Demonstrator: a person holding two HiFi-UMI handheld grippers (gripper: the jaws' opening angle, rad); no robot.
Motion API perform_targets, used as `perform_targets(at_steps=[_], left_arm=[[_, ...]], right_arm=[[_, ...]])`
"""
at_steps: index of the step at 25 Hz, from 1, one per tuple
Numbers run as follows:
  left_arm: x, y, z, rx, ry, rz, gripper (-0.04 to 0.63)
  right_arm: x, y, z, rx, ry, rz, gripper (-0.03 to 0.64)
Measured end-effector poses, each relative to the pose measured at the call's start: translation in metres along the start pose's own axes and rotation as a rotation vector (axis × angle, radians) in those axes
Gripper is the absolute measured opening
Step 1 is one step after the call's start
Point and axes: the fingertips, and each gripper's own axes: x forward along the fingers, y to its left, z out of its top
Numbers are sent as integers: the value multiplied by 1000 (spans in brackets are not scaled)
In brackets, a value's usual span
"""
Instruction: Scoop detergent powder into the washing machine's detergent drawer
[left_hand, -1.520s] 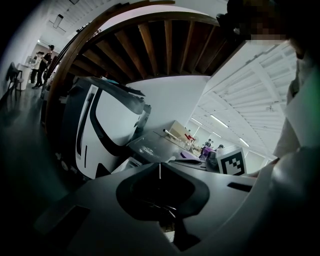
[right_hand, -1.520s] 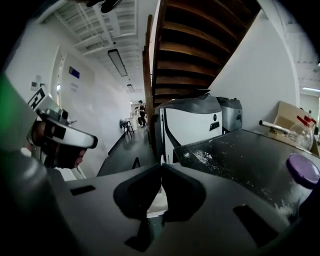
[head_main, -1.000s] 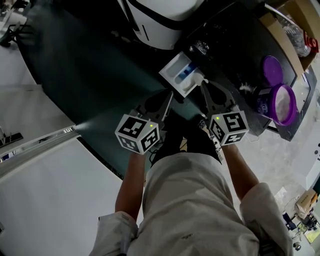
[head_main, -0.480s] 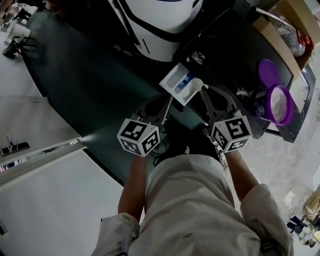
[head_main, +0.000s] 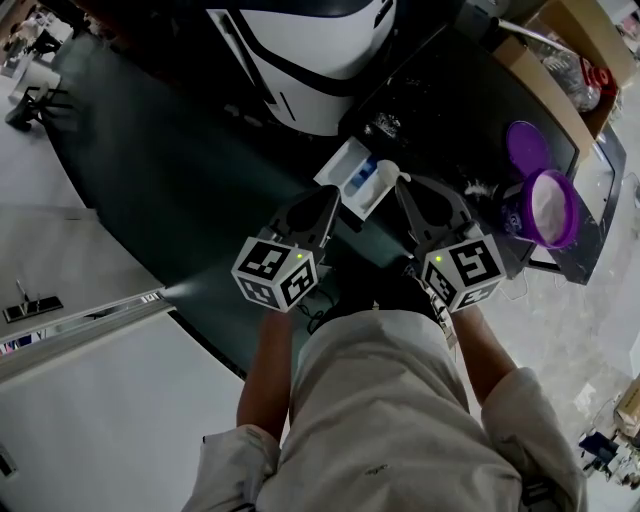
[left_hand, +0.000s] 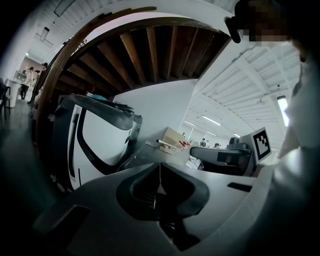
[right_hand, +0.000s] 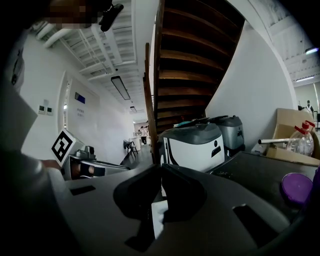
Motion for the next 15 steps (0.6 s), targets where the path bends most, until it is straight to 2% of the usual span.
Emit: perform_targets(at_steps=[15], left_arm=[[3, -3, 4, 10, -7, 1, 21]], right_arm=[[-3, 0, 3, 10, -10, 11, 11]])
